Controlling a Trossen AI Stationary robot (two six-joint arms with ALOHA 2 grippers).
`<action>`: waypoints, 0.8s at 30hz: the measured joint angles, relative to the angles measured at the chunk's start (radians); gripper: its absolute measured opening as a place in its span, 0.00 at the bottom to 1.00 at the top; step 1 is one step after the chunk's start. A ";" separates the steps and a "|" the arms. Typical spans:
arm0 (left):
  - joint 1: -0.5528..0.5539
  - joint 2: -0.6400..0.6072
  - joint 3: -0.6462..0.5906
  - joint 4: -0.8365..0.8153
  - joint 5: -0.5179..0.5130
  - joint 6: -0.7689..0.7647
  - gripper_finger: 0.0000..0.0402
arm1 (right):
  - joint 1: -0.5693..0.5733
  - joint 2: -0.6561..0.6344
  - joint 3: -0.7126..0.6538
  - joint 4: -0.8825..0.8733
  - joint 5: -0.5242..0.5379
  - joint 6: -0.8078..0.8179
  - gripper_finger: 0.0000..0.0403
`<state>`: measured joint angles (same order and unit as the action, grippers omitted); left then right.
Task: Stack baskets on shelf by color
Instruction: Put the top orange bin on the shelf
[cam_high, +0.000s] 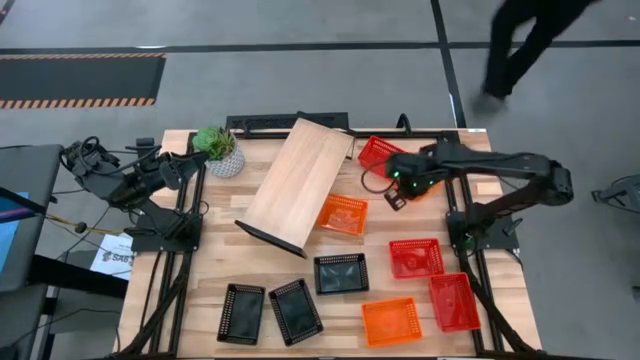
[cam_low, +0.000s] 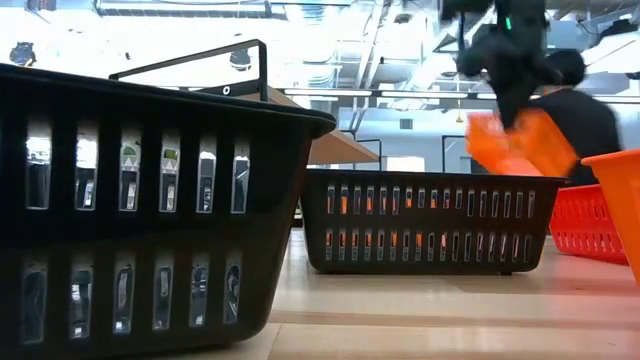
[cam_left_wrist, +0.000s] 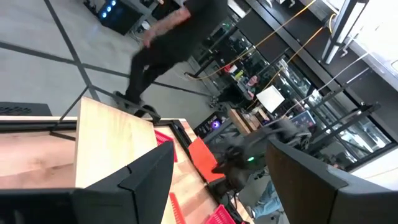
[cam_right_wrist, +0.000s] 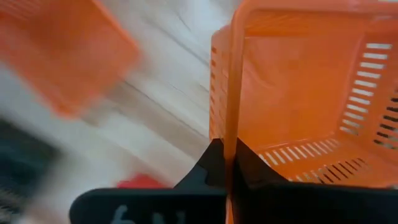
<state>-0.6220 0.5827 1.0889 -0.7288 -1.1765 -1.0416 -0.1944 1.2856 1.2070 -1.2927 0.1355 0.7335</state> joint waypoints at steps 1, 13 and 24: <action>0.000 0.000 0.000 0.000 0.000 0.000 0.60 | 0.009 -0.005 0.046 0.008 0.001 -0.015 0.01; 0.000 0.000 0.000 -0.008 -0.003 0.023 0.60 | 0.188 0.092 0.440 0.345 -0.003 -0.918 0.01; 0.000 0.000 0.000 -0.051 -0.014 0.023 0.60 | 0.209 0.317 0.532 0.363 0.035 -1.495 0.02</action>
<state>-0.6220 0.5827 1.0889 -0.7795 -1.1900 -1.0182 0.0146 1.6022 1.7385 -0.9296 0.1701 -0.7611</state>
